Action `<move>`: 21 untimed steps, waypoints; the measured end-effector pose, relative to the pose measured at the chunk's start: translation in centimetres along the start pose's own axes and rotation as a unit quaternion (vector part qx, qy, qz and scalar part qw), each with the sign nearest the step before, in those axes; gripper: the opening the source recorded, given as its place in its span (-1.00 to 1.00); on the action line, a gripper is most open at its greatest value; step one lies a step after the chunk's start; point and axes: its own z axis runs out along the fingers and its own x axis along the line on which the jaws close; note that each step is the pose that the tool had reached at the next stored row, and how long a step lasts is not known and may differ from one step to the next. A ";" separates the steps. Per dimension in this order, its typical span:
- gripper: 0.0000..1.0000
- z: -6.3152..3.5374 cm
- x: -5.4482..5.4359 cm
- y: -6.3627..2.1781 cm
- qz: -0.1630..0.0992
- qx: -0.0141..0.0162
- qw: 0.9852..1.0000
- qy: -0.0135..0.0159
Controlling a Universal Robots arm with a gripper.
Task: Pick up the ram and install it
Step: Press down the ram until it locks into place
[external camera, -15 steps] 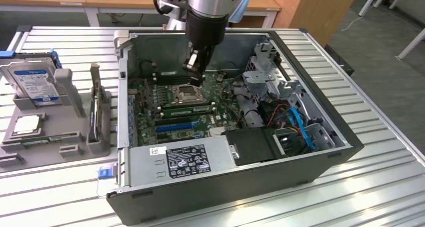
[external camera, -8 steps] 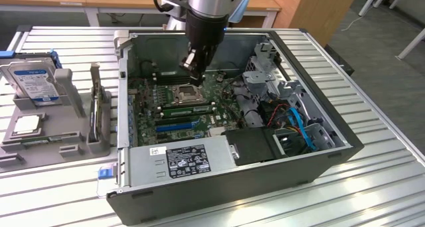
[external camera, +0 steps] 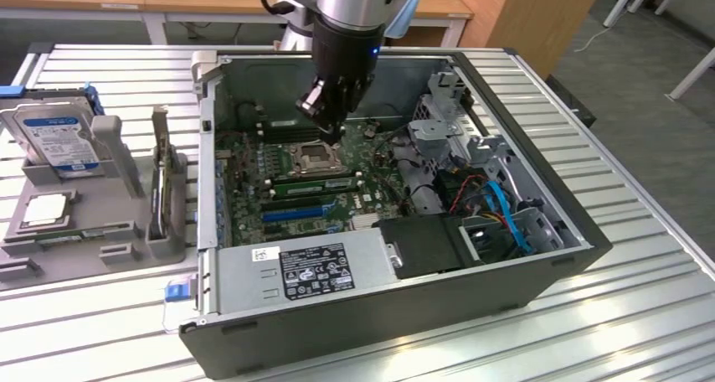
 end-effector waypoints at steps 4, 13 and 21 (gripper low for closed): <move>-0.79 0.00 0.0 0.00 0.036 -0.001 0.999 -0.001; -0.79 0.00 0.0 0.00 0.118 -0.003 0.993 -0.003; -0.79 0.00 0.0 0.00 0.189 -0.005 0.982 -0.005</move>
